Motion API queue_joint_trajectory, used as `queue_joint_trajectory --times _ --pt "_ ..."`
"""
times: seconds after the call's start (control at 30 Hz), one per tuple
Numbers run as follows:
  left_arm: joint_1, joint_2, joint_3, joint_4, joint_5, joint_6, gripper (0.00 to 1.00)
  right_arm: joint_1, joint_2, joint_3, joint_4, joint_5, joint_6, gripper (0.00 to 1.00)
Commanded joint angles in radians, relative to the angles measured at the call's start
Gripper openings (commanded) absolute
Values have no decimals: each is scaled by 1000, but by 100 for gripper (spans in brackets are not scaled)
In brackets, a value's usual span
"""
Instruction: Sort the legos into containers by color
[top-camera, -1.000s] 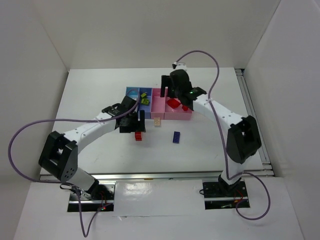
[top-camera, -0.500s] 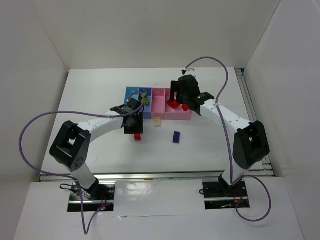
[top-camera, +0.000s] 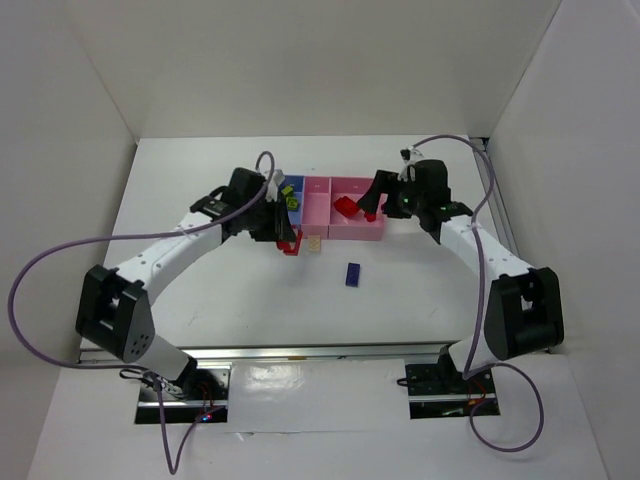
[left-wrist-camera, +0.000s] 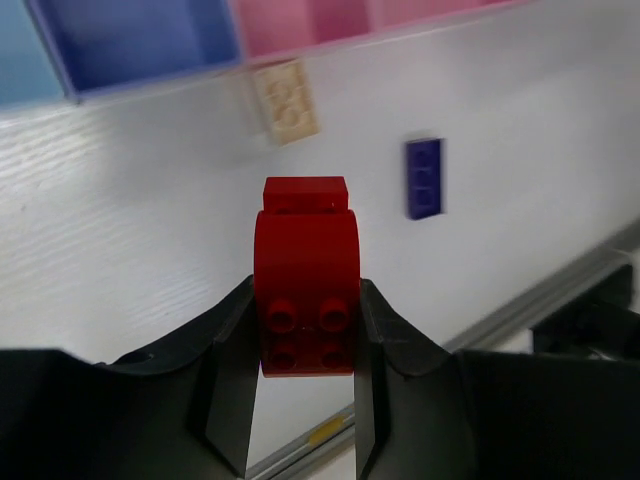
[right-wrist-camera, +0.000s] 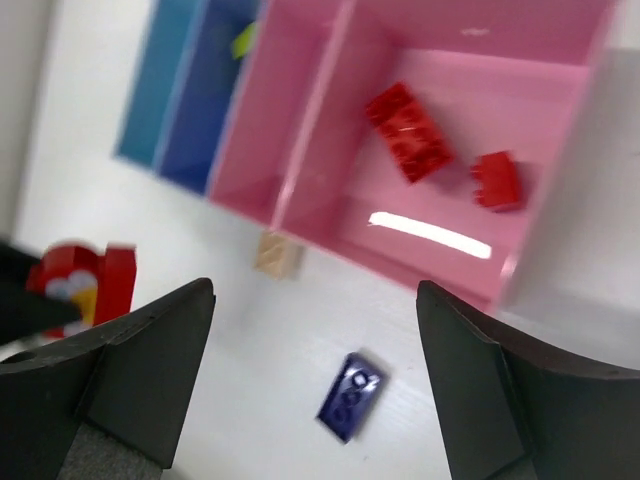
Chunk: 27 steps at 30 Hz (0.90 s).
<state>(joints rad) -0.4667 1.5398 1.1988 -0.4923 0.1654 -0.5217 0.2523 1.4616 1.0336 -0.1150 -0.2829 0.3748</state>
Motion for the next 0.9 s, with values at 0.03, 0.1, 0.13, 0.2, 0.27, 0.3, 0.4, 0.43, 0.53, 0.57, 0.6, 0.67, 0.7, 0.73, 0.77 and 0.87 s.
queue_joint_trajectory --times 0.03,0.1,0.13,0.2,0.27,0.3,0.4,0.43,0.53,0.57,0.6,0.67,0.7,0.73,0.77,0.87 --pt "88 -73 34 100 377 107 0 -19 -55 -21 187 -499 -8 89" --pt "109 -64 54 115 517 117 0 11 -70 -49 240 -593 -8 91" --pt "109 -55 54 135 563 126 0 11 -79 -49 289 -625 -8 91" --pt "123 -55 54 208 680 111 0 27 -67 -28 290 -691 -14 91" --pt "123 -55 54 228 759 111 0 65 -35 14 198 -728 -77 91" --pt "123 -46 67 228 784 111 0 79 -35 38 183 -728 -94 92" --pt "132 -46 67 311 873 98 0 126 -12 62 147 -756 -140 95" --pt "132 -46 67 311 890 98 0 127 -12 62 147 -756 -140 95" --pt "132 -35 58 369 948 72 0 127 11 74 156 -795 -139 96" --pt "132 -35 58 385 957 72 0 136 20 74 156 -796 -139 96" --pt "132 -35 58 403 976 63 0 136 20 74 156 -809 -139 96" --pt "132 -35 47 415 985 63 0 136 29 88 144 -818 -139 95" --pt "132 -35 38 416 985 63 0 136 29 88 164 -819 -139 93" --pt "132 -35 38 416 985 63 0 136 29 73 181 -832 -123 91" --pt "132 -35 38 426 985 63 0 136 29 60 205 -844 -107 87" --pt "132 -35 25 458 1003 35 0 136 29 26 311 -865 -38 70"
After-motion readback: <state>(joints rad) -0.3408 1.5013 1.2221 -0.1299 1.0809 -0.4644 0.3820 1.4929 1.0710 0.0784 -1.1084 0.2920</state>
